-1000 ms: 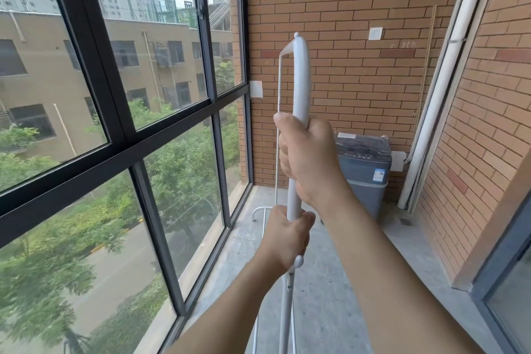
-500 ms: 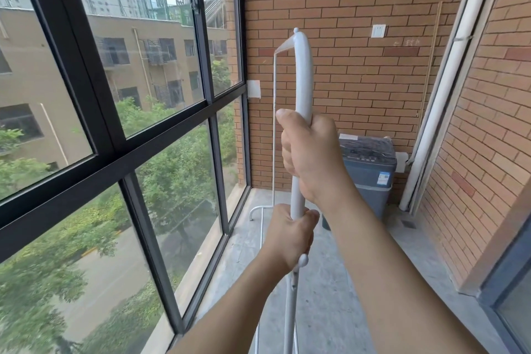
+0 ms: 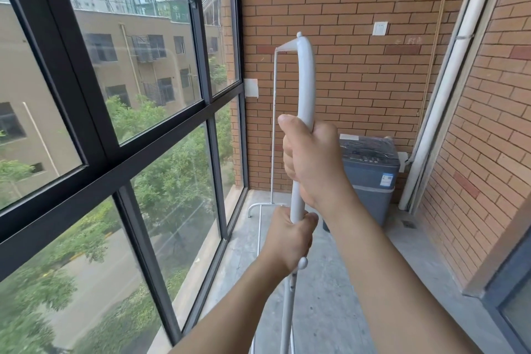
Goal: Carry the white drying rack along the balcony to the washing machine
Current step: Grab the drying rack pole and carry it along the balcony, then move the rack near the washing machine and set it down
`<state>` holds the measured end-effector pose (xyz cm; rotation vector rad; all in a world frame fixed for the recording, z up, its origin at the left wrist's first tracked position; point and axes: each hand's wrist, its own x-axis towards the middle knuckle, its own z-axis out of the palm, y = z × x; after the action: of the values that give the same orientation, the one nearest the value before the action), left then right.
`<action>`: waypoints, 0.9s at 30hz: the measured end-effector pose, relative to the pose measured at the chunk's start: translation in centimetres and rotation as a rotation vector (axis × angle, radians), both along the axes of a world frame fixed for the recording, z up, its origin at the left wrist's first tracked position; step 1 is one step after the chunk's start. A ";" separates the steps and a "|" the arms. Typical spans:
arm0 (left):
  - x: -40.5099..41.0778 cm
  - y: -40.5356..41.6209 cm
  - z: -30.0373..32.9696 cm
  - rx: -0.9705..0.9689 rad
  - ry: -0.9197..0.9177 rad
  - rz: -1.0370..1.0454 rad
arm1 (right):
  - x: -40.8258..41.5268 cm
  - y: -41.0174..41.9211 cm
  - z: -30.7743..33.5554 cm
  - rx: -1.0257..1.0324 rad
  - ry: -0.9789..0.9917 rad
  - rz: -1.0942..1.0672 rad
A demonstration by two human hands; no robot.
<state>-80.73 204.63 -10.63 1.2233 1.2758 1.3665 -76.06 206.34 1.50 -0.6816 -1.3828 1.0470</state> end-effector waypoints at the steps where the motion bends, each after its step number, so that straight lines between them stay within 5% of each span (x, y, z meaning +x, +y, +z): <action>1: -0.2 0.3 0.0 -0.005 -0.005 0.003 | -0.2 0.4 -0.1 -0.003 -0.003 0.000; 27: -6.6 7.4 -0.8 -0.034 0.014 -0.002 | -6.5 7.8 -1.6 -0.011 0.004 -0.004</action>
<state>-87.29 211.99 -11.44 1.2132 1.3020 1.3319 -82.60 214.15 -0.09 -0.6900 -1.3731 1.0529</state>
